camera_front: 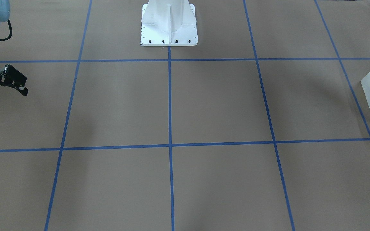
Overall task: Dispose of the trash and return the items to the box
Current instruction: 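Lower the green bowl into the clear bin and release it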
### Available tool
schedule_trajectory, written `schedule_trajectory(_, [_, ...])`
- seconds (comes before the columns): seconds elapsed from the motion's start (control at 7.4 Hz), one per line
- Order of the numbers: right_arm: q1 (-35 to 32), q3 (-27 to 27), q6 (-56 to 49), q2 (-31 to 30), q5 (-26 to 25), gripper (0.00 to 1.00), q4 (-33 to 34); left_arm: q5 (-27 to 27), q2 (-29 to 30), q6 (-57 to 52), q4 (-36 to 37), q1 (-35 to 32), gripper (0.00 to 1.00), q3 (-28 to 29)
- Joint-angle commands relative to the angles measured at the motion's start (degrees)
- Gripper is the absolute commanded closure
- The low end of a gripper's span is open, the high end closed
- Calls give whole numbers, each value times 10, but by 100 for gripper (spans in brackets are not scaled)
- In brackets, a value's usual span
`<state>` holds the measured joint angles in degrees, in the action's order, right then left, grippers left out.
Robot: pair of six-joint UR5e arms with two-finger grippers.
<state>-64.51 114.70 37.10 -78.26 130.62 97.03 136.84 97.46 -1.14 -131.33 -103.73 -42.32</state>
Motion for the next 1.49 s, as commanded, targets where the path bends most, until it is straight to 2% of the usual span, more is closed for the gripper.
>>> schedule_trajectory(0.0, [0,-2,0,-1,1,0,0,3,0,30,-14,23,100,0])
schedule_trajectory(0.27, [0,-1,0,-2,0,0,0,4,-1,35,-19,55,100,0])
schedule_trajectory(0.54, [0,-1,0,-2,0,0,0,3,-3,37,-19,56,100,1])
schedule_trajectory(0.68, [0,-1,0,-2,0,0,0,1,-3,36,-20,57,96,1])
schedule_trajectory(0.81, [0,-1,0,-2,0,0,0,1,-2,35,-25,57,15,2])
schedule_trajectory(0.95, [0,0,0,-1,1,0,0,1,-3,35,-52,57,2,10])
schedule_trajectory(1.35, [0,-1,0,2,1,0,0,5,-2,37,-72,57,1,-1])
